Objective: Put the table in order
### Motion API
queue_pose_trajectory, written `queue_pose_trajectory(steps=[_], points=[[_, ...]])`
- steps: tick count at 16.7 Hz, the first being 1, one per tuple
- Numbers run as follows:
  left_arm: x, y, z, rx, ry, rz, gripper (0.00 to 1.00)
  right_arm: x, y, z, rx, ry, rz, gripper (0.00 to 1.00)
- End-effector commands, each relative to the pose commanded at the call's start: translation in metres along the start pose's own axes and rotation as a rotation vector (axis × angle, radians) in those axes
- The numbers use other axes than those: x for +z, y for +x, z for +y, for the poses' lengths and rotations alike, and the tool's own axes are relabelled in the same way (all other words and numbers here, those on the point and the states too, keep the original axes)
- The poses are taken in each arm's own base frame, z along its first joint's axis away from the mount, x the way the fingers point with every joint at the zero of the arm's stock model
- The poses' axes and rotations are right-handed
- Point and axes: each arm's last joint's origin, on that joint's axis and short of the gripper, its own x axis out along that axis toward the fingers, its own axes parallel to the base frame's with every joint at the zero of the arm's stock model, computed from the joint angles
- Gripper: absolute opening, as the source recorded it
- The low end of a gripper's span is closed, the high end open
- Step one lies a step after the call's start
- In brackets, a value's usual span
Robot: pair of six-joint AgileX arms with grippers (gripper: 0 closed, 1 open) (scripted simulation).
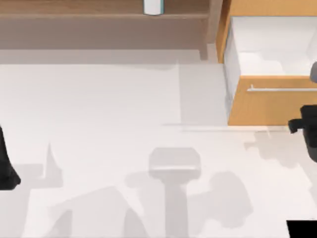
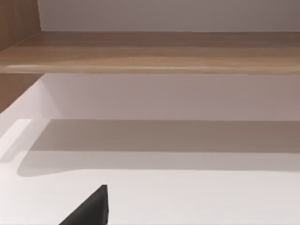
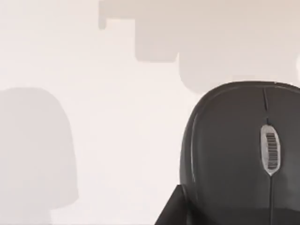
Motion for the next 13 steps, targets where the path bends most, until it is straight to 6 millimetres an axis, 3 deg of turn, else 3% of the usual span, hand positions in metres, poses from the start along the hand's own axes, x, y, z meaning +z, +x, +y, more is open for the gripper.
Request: queue_pose_trajectory(steps=[7,10,13], points=[[0.0,0.0,0.0,0.0,0.0,0.0,1.0,-0.096,0.04,-0.009,-0.031,0.051,0.15,0.0],[0.0,0.0,0.0,0.0,0.0,0.0,1.0,-0.122,0.052,-0.013,-0.044,0.063,0.19,0.0],[0.0,0.0,0.0,0.0,0.0,0.0,1.0,-0.134,0.057,-0.015,-0.051,0.067,0.208,0.0]])
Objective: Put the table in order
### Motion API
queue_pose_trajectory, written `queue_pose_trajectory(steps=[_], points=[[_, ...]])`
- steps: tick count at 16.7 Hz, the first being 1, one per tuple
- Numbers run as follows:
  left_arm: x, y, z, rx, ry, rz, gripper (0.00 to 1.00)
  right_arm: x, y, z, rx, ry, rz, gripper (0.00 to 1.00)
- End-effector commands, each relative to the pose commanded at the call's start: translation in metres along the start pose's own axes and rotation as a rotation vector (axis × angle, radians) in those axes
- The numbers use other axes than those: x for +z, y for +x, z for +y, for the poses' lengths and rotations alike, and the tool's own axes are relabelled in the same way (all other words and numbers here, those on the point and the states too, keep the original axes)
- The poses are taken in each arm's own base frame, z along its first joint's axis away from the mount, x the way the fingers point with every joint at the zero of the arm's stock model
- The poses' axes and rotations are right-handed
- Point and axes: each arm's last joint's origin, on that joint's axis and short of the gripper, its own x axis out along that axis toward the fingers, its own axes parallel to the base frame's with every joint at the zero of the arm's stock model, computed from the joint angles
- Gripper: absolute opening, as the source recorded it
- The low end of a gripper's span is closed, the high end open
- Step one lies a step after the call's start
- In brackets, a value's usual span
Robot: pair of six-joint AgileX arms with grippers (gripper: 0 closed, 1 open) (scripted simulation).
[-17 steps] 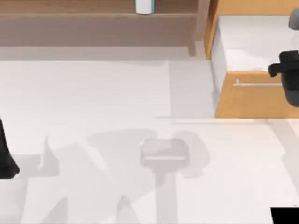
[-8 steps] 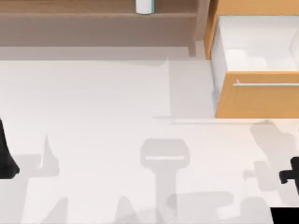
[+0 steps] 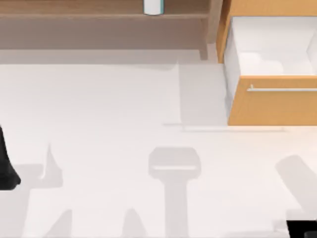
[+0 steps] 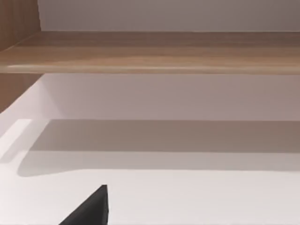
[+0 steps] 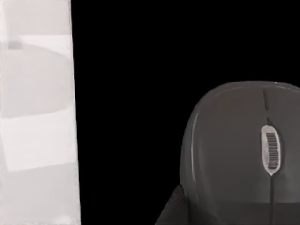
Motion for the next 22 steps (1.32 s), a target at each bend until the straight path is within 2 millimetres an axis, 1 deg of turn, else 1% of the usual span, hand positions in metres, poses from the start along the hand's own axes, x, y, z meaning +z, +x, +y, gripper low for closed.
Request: queue_pose_trajectory(steps=[9,22], points=[[0.0,0.0,0.0,0.0,0.0,0.0,1.0,0.001,-0.001,0.0,0.003,0.003,-0.008,0.0],[0.0,0.0,0.0,0.0,0.0,0.0,1.0,0.011,-0.017,0.004,0.047,-0.004,-0.118,0.0]])
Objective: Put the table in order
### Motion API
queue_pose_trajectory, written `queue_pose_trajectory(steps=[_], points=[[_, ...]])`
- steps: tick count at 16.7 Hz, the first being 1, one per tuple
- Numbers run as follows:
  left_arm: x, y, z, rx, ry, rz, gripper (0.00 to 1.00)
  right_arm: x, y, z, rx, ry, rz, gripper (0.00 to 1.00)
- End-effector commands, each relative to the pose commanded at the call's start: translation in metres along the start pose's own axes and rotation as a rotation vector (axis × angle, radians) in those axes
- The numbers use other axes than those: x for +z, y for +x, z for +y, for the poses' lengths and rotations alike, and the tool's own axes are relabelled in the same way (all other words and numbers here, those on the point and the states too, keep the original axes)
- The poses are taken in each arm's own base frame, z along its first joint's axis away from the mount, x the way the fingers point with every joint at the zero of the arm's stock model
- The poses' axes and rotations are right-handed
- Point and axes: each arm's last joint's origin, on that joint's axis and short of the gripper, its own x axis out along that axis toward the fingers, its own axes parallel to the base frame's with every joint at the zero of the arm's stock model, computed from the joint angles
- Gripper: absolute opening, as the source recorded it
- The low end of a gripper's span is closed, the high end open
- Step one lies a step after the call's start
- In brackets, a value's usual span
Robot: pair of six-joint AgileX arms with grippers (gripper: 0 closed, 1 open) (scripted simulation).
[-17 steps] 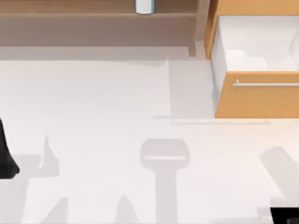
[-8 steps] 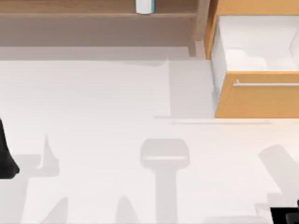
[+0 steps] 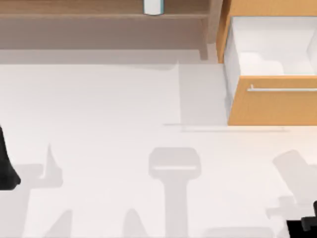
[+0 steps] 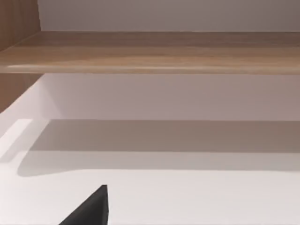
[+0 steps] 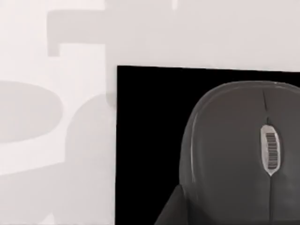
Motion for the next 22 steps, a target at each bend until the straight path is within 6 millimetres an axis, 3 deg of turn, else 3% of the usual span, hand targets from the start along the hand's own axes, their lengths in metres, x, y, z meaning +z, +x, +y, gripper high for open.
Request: queue_pose_trajectory(steps=[8,17,21,22], points=[[0.0,0.0,0.0,0.0,0.0,0.0,1.0,0.002,0.0,0.0,0.007,0.003,-0.023,0.0],[0.0,0.0,0.0,0.0,0.0,0.0,1.0,-0.014,0.025,-0.005,-0.047,0.004,0.118,0.0],[0.0,0.0,0.0,0.0,0.0,0.0,1.0,-0.014,0.025,-0.005,-0.047,0.004,0.118,0.0],[0.0,0.0,0.0,0.0,0.0,0.0,1.0,-0.014,0.025,-0.005,-0.047,0.004,0.118,0.08]])
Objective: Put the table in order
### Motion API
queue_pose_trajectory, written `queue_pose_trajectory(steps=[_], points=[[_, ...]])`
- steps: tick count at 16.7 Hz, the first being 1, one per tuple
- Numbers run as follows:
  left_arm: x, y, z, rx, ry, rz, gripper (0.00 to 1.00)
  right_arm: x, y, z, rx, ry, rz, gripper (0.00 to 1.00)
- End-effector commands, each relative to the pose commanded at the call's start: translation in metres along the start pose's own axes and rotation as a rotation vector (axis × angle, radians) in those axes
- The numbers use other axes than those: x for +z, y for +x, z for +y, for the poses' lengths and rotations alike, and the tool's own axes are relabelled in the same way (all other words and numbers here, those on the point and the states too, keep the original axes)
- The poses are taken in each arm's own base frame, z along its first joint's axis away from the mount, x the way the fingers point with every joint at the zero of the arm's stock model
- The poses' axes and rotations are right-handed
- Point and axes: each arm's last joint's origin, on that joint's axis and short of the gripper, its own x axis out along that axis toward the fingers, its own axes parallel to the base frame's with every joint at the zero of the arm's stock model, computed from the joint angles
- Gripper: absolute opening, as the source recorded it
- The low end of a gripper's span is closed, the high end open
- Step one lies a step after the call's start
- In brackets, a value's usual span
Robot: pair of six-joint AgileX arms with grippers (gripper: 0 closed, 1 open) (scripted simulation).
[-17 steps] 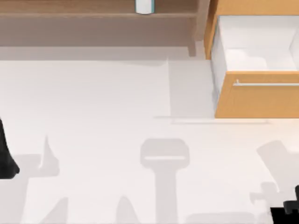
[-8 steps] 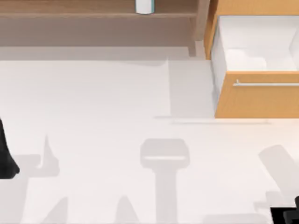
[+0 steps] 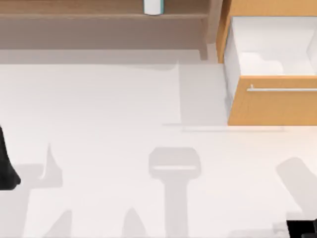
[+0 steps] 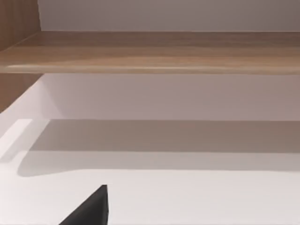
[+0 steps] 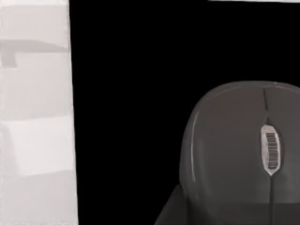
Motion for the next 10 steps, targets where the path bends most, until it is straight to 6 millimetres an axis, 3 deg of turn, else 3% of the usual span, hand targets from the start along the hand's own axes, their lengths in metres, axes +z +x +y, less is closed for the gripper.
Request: queue_pose_trajectory(steps=[10], points=[[0.0,0.0,0.0,0.0,0.0,0.0,1.0,0.0,0.0,0.0,0.0,0.0,0.0,0.83]])
